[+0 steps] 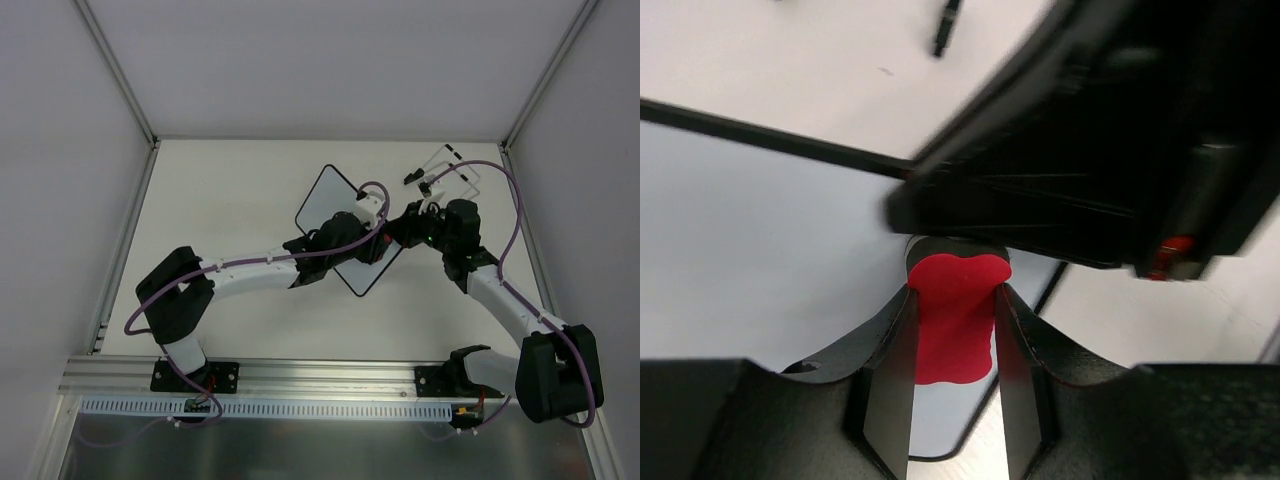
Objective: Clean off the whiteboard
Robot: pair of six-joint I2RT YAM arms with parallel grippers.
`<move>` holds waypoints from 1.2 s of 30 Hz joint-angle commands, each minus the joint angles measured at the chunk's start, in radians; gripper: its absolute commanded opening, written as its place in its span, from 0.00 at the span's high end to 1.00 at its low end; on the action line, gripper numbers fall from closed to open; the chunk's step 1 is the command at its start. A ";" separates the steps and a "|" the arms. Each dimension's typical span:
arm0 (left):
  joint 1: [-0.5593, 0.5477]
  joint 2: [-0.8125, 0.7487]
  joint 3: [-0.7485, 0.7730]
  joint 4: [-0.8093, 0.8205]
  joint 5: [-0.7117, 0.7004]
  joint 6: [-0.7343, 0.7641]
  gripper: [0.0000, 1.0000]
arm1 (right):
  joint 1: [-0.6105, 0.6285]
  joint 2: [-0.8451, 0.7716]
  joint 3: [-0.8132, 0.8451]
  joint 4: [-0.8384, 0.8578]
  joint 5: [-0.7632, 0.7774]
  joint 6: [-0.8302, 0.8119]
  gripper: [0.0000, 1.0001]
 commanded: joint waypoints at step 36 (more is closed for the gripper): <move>0.246 -0.631 -0.614 -0.152 -0.147 -0.342 1.00 | 0.018 0.016 0.058 -0.048 -0.193 -0.060 1.00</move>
